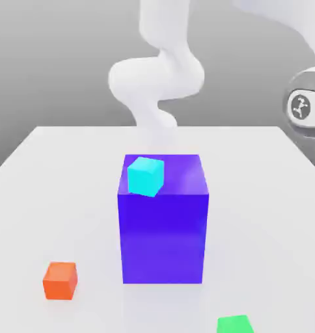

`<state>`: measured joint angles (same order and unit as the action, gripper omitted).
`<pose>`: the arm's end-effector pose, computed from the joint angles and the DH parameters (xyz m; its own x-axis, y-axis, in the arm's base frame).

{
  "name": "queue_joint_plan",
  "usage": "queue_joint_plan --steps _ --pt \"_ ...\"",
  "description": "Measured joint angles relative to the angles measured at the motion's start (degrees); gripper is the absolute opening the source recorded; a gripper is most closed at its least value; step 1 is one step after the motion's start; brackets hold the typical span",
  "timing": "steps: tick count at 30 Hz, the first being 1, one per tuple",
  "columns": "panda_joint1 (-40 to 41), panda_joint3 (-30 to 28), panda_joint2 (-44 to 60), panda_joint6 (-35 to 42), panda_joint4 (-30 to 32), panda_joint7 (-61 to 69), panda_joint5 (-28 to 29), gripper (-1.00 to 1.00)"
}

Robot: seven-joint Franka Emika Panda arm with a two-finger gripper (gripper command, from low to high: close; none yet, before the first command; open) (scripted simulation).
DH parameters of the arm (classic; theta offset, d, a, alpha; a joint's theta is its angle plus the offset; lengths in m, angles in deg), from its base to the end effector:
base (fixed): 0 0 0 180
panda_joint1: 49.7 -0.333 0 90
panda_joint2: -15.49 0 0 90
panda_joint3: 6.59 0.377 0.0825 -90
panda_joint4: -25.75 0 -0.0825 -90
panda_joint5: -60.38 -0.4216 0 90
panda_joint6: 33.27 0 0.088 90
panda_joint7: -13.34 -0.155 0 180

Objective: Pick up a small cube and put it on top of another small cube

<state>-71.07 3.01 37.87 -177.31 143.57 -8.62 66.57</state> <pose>0.5609 0.3321 0.2337 0.9719 0.2244 0.0712 0.2264 -0.9738 -0.0221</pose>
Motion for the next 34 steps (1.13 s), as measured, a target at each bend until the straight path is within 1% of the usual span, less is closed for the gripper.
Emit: queue_joint_plan --steps 3,6,7,13,17,20,26,28,30,31,34 --pt "-2.08 0.29 6.35 -1.38 -1.35 0.85 2.18 0.00" --pt "-3.36 -0.73 12.58 -5.30 -2.85 0.28 3.80 0.00" --pt "-3.69 -1.11 14.31 -6.55 -3.27 0.06 4.16 -1.00" --pt "-3.86 -1.30 15.17 -7.13 -3.49 0.04 4.24 -1.00" --pt "-3.10 -0.22 9.67 -2.99 -2.12 1.01 2.85 -1.00" --pt "-0.06 -1.14 4.34 -1.24 1.24 1.10 0.46 -1.00" --pt "7.76 -6.38 -5.54 -0.78 10.26 -0.28 -4.60 -1.00" --pt "8.84 -7.42 -4.90 -2.75 11.57 -0.68 -5.12 -1.00" --pt "8.98 -7.84 -1.63 -6.19 11.73 -0.93 -5.06 -1.00" --pt "8.96 -7.97 -0.01 -7.78 11.69 -1.03 -4.97 1.00" --pt "8.96 -7.96 -0.01 -7.78 11.69 -1.03 -4.97 1.00"
